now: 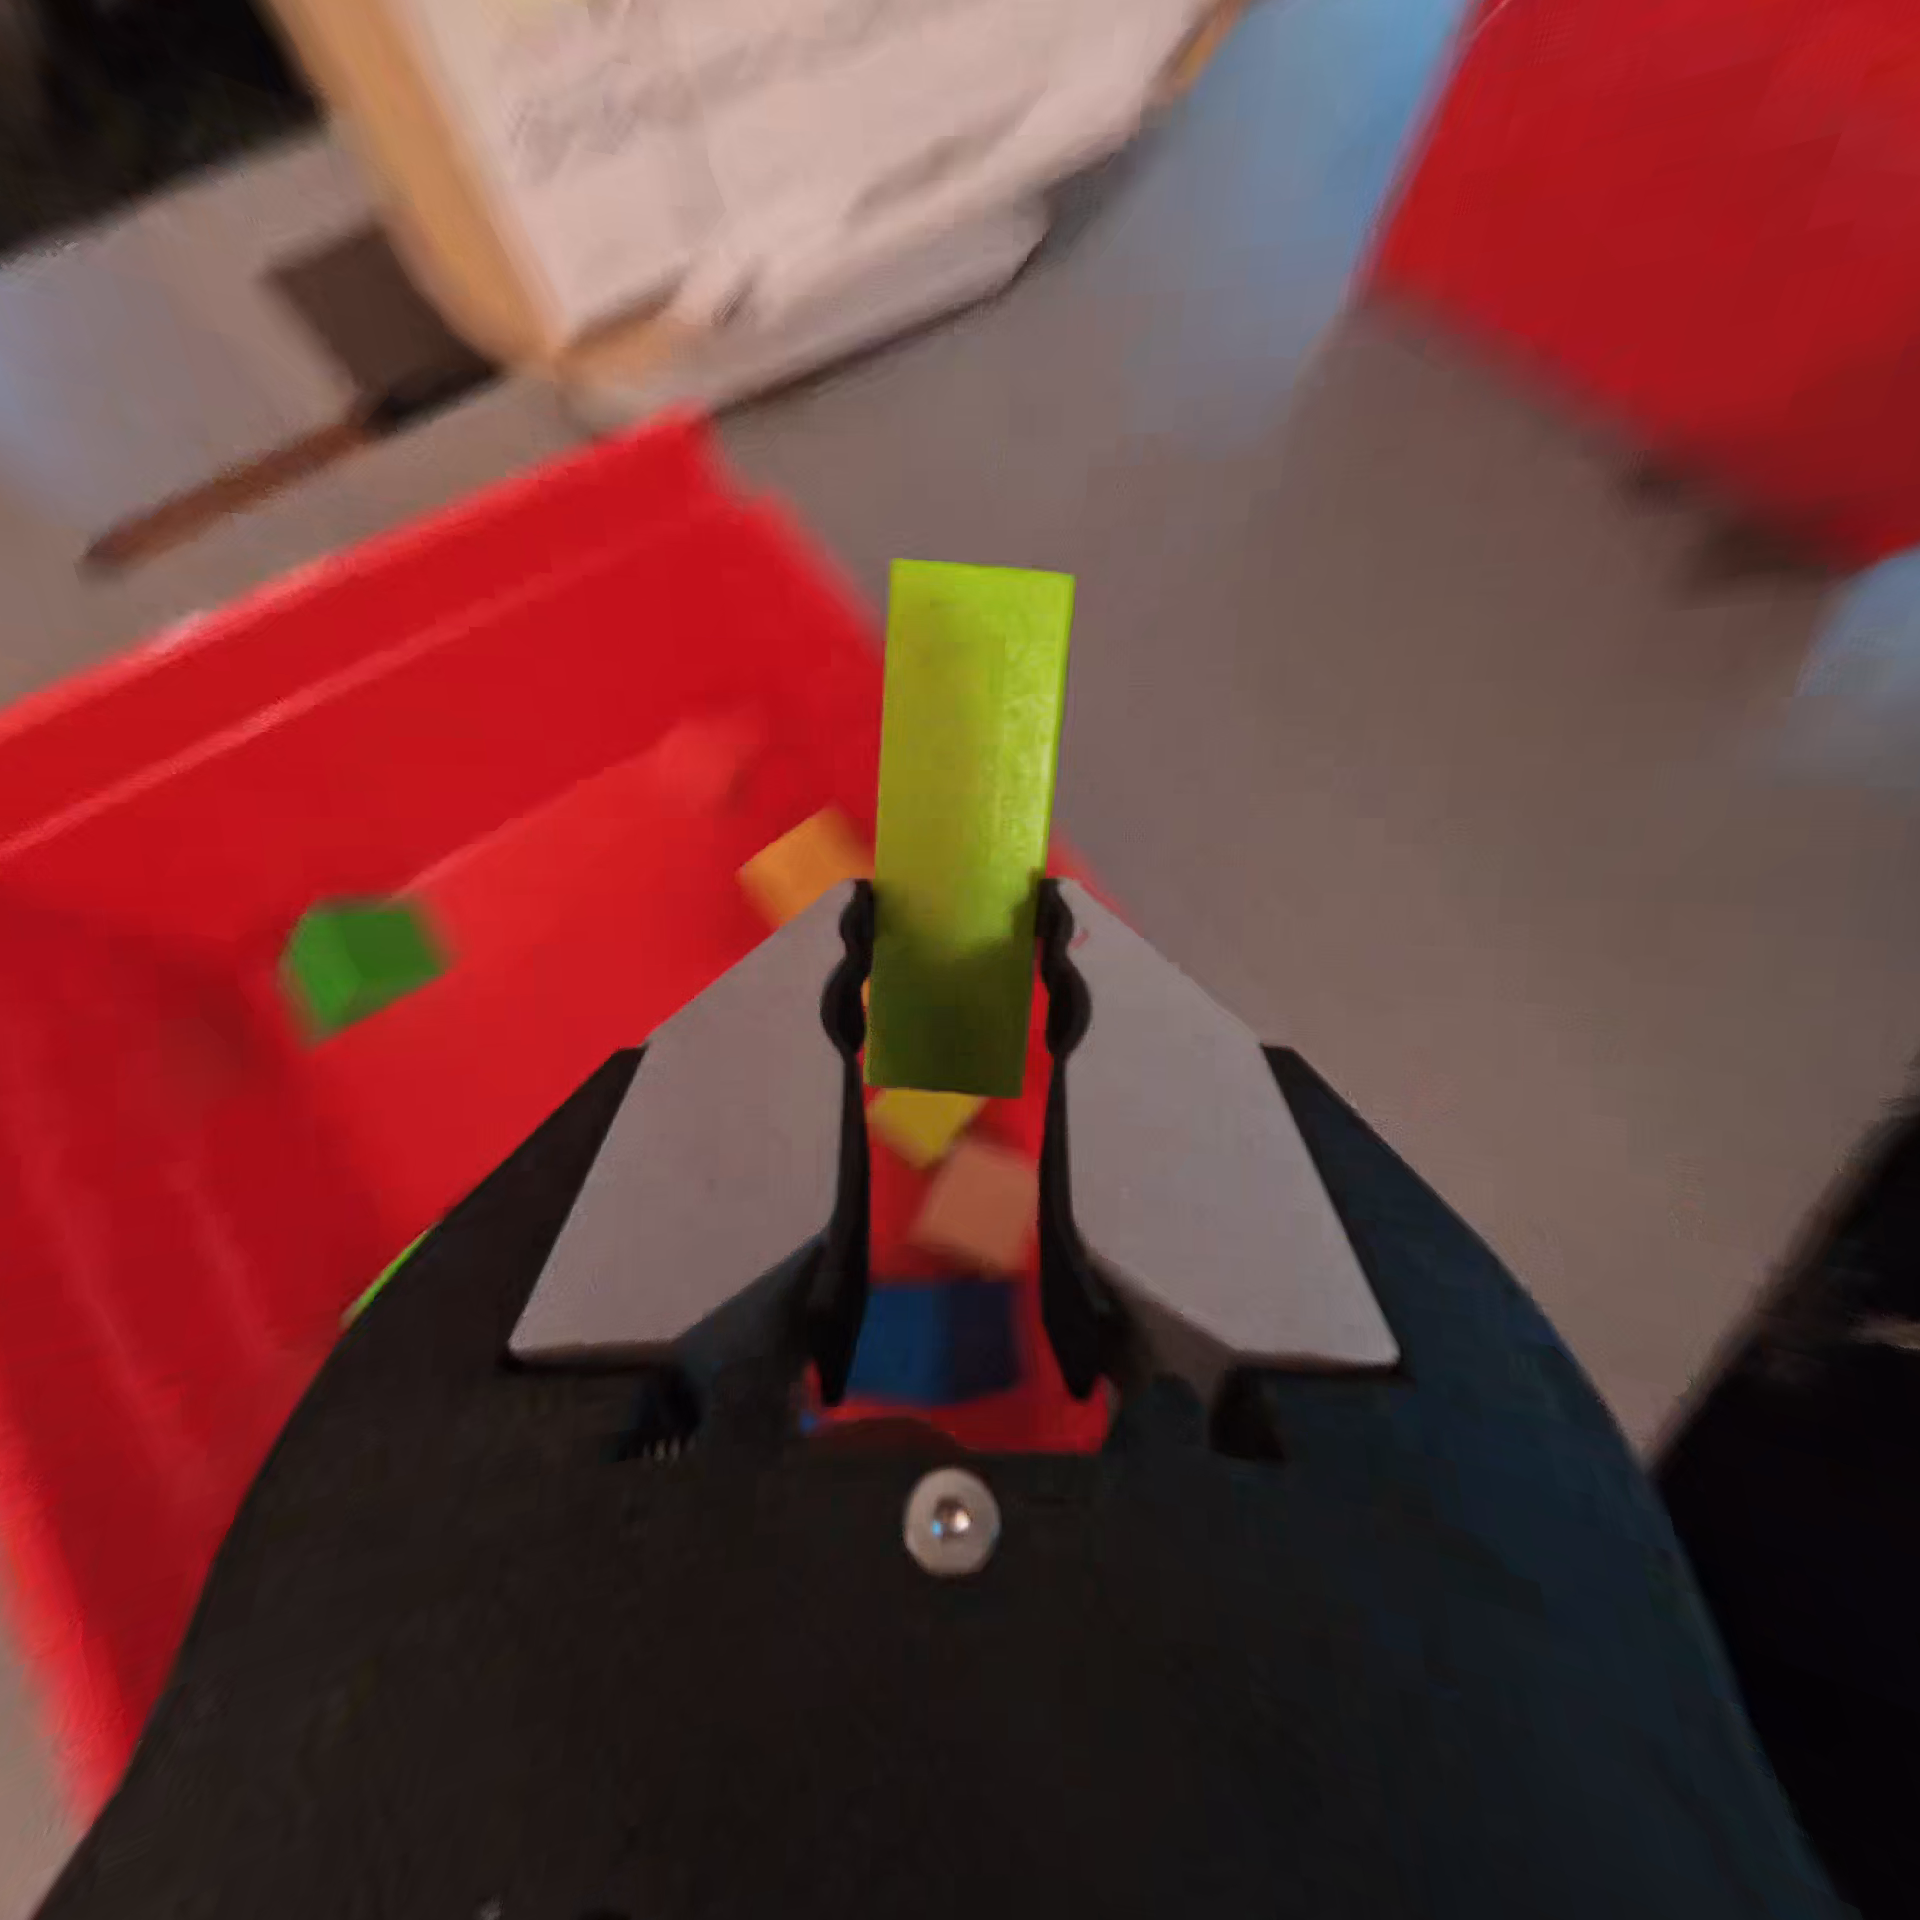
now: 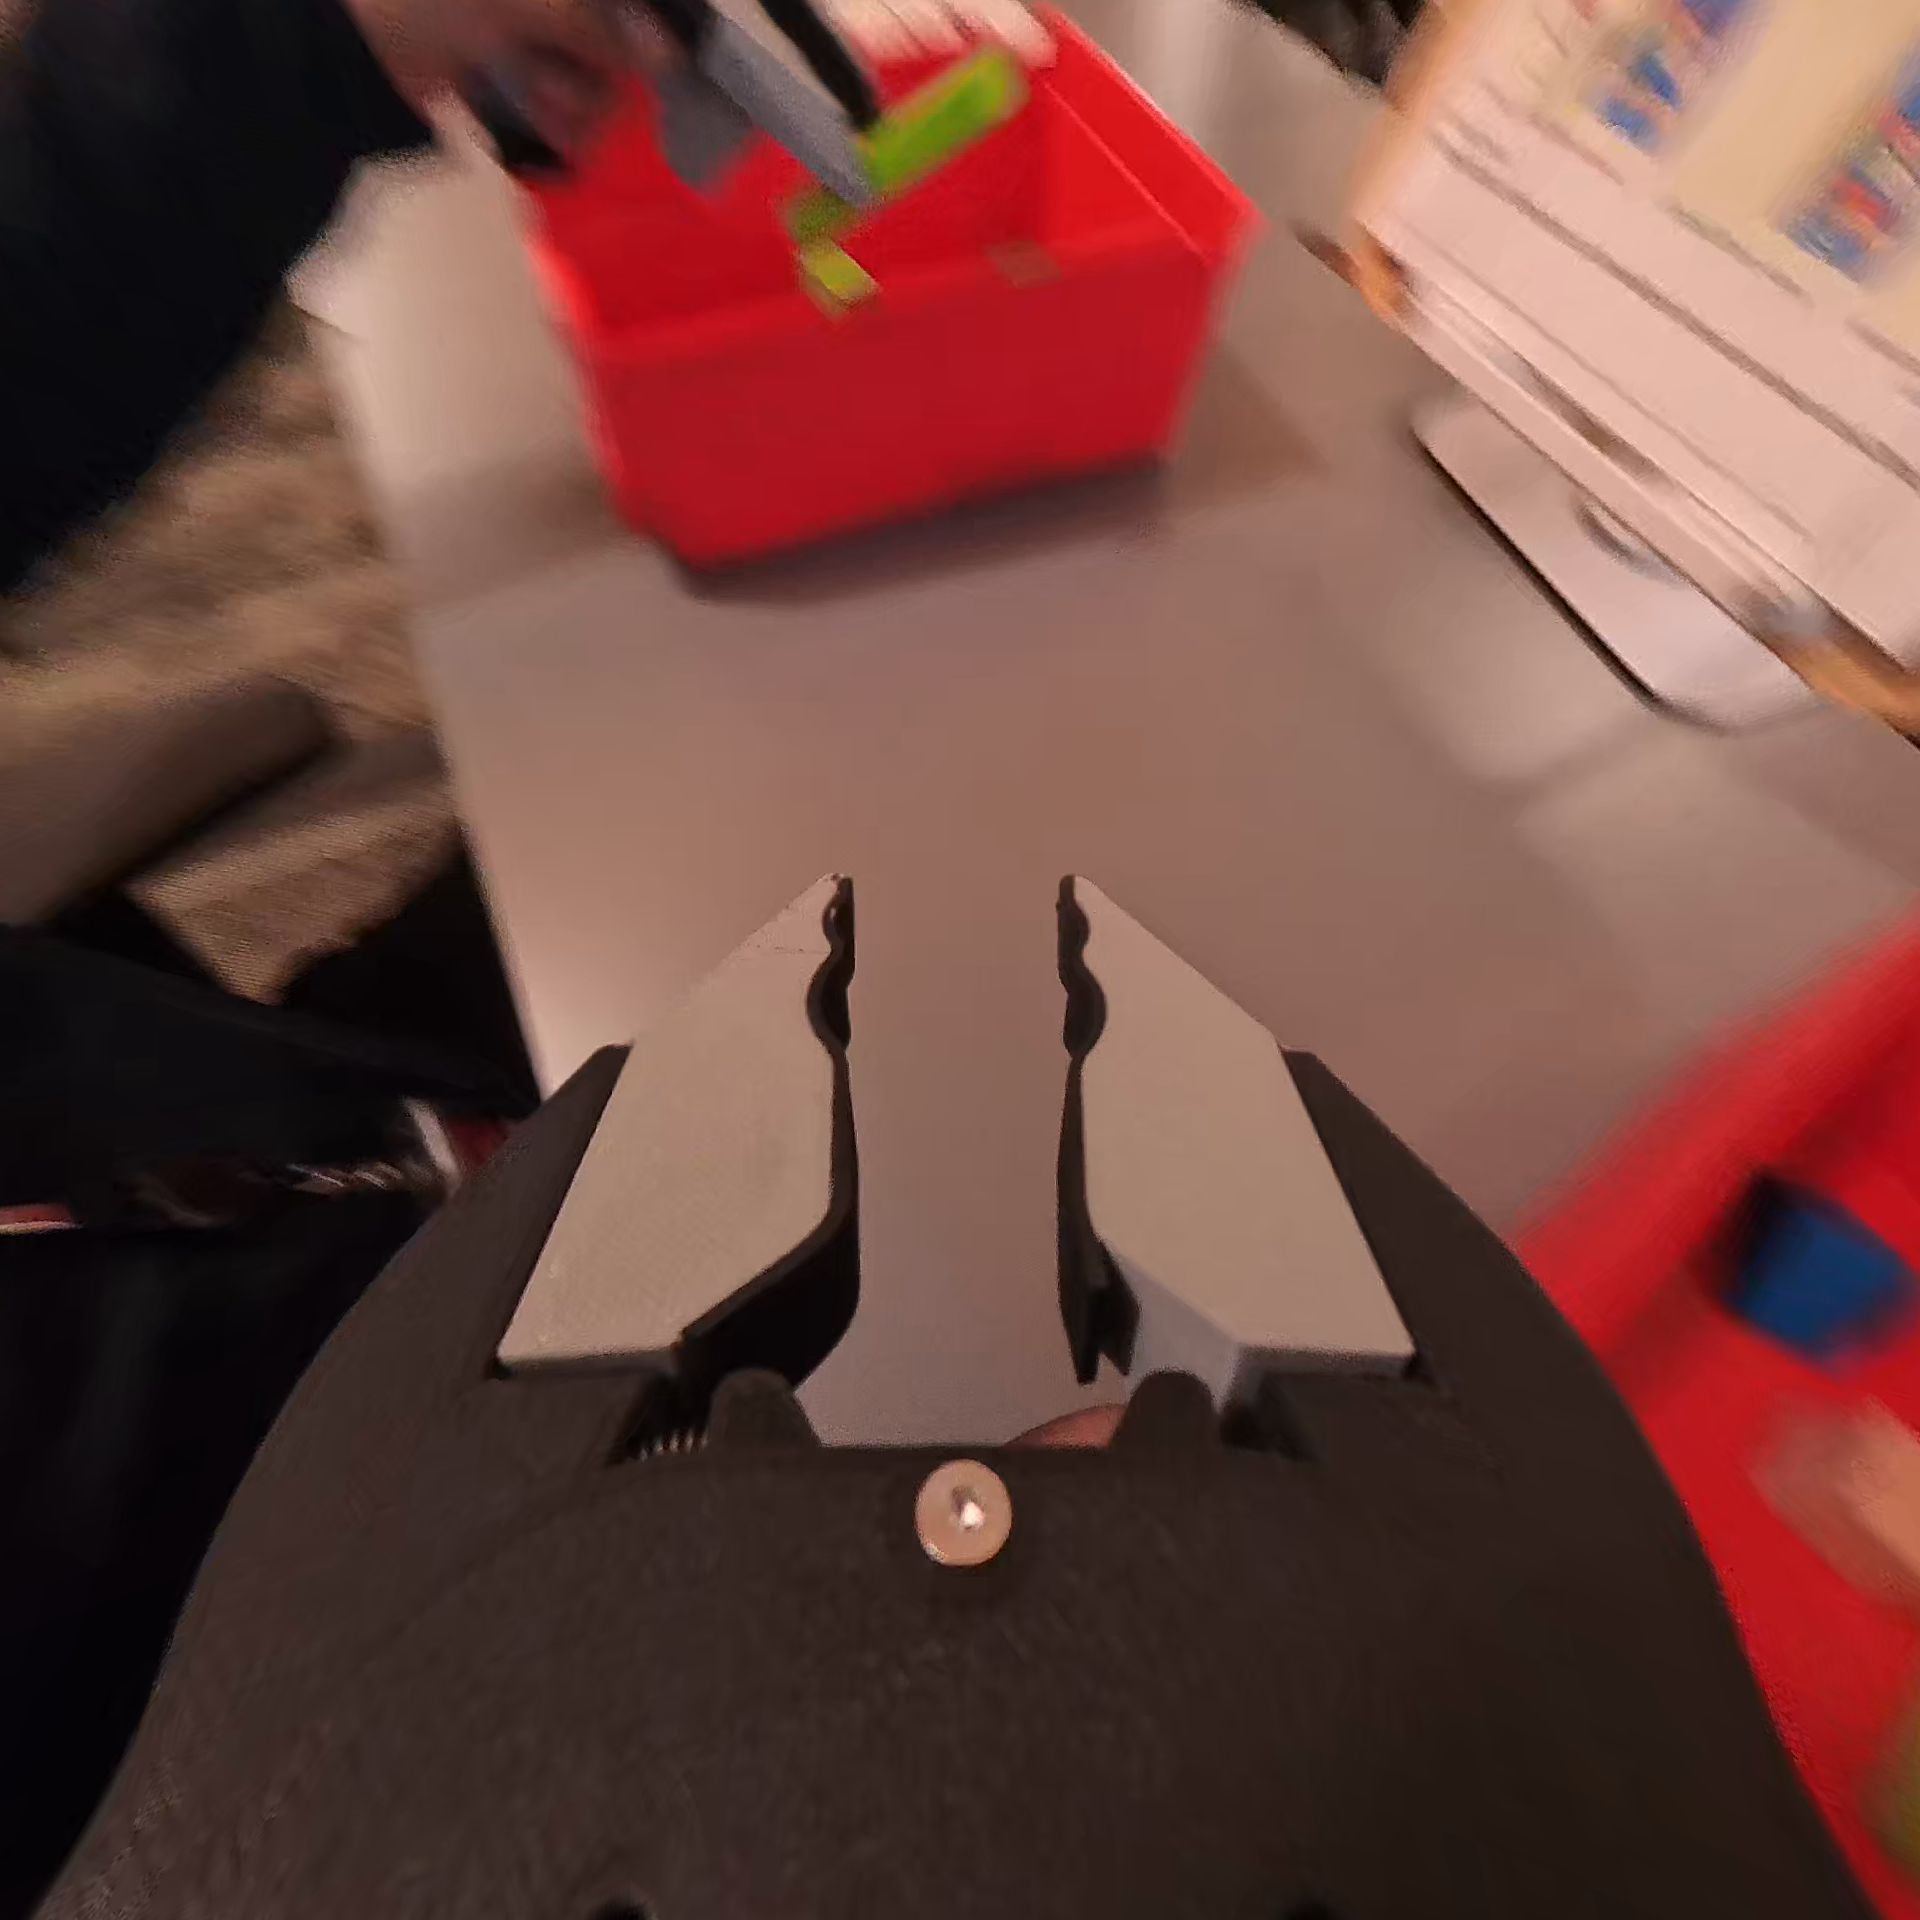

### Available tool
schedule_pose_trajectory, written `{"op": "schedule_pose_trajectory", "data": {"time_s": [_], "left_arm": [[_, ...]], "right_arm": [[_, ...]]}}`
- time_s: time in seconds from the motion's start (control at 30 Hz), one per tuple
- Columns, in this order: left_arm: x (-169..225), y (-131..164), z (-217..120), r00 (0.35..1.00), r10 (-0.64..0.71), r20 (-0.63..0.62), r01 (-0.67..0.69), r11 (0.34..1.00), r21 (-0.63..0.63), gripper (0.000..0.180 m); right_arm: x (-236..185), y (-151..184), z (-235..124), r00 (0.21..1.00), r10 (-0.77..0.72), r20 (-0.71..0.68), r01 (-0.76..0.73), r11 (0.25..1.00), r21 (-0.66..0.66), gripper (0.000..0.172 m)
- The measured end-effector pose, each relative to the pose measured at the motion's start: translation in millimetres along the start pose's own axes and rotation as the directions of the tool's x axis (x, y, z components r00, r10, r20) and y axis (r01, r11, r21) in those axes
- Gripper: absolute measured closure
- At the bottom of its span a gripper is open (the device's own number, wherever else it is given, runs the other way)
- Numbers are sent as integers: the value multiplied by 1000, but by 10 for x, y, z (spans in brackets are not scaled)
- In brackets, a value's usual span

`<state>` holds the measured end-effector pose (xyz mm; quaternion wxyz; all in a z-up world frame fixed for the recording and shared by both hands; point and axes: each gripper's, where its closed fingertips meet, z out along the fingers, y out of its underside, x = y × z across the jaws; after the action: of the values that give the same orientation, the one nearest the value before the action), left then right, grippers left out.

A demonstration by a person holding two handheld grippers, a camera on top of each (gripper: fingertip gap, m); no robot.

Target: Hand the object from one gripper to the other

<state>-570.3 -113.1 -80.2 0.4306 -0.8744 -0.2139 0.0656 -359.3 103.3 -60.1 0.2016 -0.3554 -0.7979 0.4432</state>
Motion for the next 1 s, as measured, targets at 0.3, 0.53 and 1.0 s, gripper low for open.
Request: {"op": "schedule_pose_trajectory", "data": {"time_s": [0.3, 0.53, 1.0], "left_arm": [[2244, -731, -546, 815, 198, -545, 117, 865, 489, 153], [2639, -623, -396, 744, 184, -642, 192, 861, 470, 153], [2318, -539, -270, 791, 66, -608, 240, 881, 408, 147]], "right_arm": [[-629, -1058, 90, 950, 44, 309, -166, 909, 382, 119], [-780, -1124, 117, 894, 60, 444, -256, 881, 397, 122], [-1, -831, -198, 971, 139, 197, -207, 899, 386, 142]]}}
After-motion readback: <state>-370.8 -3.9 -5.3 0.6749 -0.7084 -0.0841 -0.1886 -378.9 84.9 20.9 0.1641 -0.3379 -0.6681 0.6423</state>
